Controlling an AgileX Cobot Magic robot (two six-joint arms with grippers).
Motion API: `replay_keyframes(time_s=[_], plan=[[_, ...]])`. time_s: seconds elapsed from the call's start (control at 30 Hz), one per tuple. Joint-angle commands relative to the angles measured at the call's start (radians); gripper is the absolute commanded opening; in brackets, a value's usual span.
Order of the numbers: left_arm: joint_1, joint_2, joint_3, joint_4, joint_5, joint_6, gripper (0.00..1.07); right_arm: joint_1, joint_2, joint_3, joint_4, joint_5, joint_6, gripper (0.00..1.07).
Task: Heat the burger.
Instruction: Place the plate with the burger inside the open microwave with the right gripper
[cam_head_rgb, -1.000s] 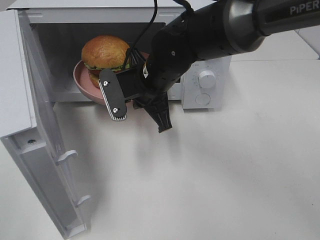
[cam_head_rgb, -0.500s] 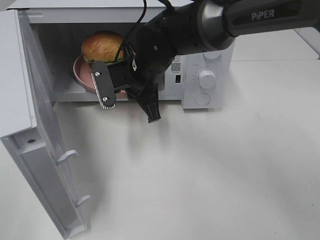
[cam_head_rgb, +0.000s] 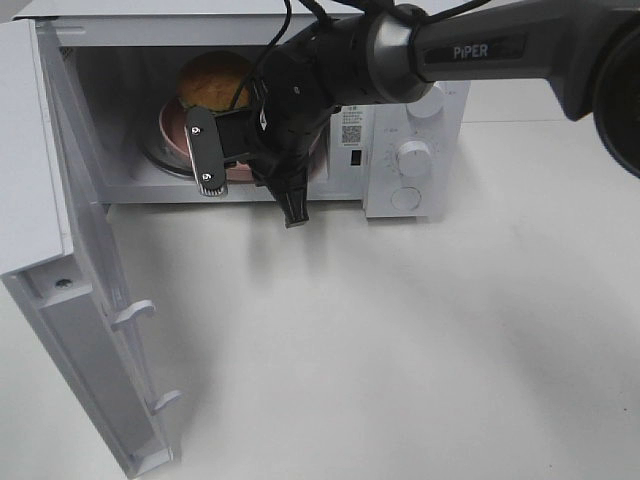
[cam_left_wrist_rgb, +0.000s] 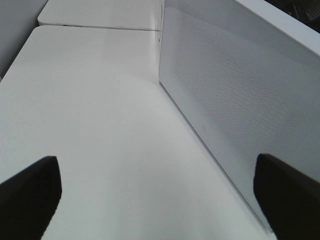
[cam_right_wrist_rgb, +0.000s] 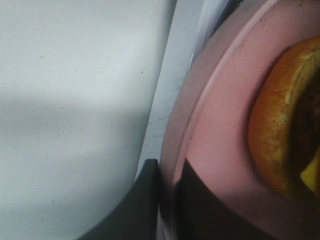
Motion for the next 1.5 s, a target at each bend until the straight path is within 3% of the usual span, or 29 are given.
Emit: replay_keyframes(time_s=[0.03, 0.4, 1.1, 1.3, 1.5], plan=[[0.001, -0.02, 0.001, -0.005, -0.005, 0.0, 1.0, -0.014, 0.0, -0.04, -0.018, -0.051, 0.02, 0.0], [0.001, -0.02, 0.001, -0.005, -0.005, 0.0, 1.0, -0.018, 0.071, -0.153, -0.023, -0.052, 0.018, 0.0], [0.001, -0.02, 0.001, -0.005, -0.005, 0.0, 1.0, 0.02, 0.083, -0.164, -0.009, -0.053, -0.003, 0.05], [0.001, -0.02, 0.001, -0.005, -0.005, 0.0, 1.0, 0.025, 0.084, -0.164, 0.01, -0.05, 0.019, 0.11], [0.001, -0.02, 0.001, -0.005, -0.005, 0.0, 1.0, 0.018, 0.084, -0.164, 0.008, -0.037, 0.048, 0.27]])
